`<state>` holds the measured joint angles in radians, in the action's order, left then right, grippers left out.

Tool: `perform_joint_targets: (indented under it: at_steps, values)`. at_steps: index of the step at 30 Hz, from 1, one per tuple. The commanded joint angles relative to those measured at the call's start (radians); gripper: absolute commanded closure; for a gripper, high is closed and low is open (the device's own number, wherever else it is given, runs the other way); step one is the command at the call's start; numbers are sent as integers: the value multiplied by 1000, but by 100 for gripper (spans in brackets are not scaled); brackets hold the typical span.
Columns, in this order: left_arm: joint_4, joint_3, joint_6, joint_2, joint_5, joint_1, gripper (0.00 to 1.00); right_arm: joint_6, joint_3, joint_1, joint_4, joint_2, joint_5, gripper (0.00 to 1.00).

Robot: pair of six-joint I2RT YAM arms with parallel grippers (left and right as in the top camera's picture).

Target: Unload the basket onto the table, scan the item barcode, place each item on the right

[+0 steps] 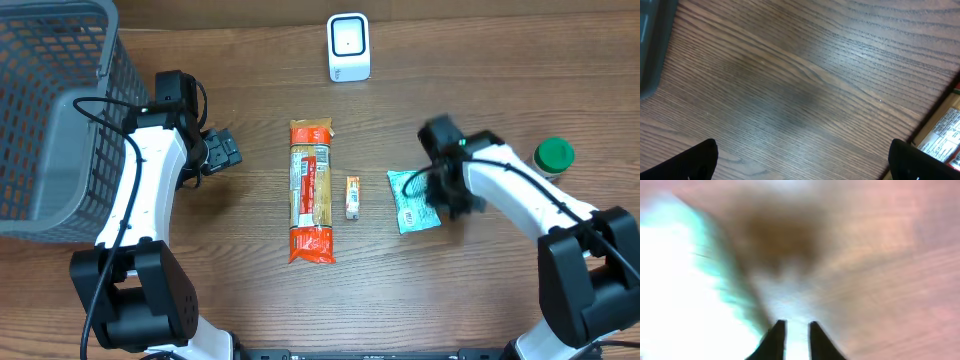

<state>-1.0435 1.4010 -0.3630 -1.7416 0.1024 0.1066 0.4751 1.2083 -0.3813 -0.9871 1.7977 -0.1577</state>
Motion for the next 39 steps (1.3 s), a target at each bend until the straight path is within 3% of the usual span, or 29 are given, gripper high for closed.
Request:
perform_joint_targets:
  at_steps: [1, 9, 14, 27, 35, 39]
  values:
    - [1, 8, 12, 2, 9, -2, 0, -94, 98, -5, 71, -35, 120, 80]
    - [2, 8, 12, 2, 9, -2, 0, -137, 55, -15, 302, 11, 163, 81]
    - [2, 8, 12, 2, 9, -2, 0, -137, 46, -18, 331, 64, 163, 81]
    - [1, 8, 12, 2, 9, -2, 0, -136, 40, -16, 228, 135, 145, 80]
    - [2, 8, 12, 2, 9, -2, 0, -80, 47, -6, 82, 132, -69, 86]
    - [2, 8, 12, 2, 9, -2, 0, -72, 80, 23, 25, 100, -74, 85]
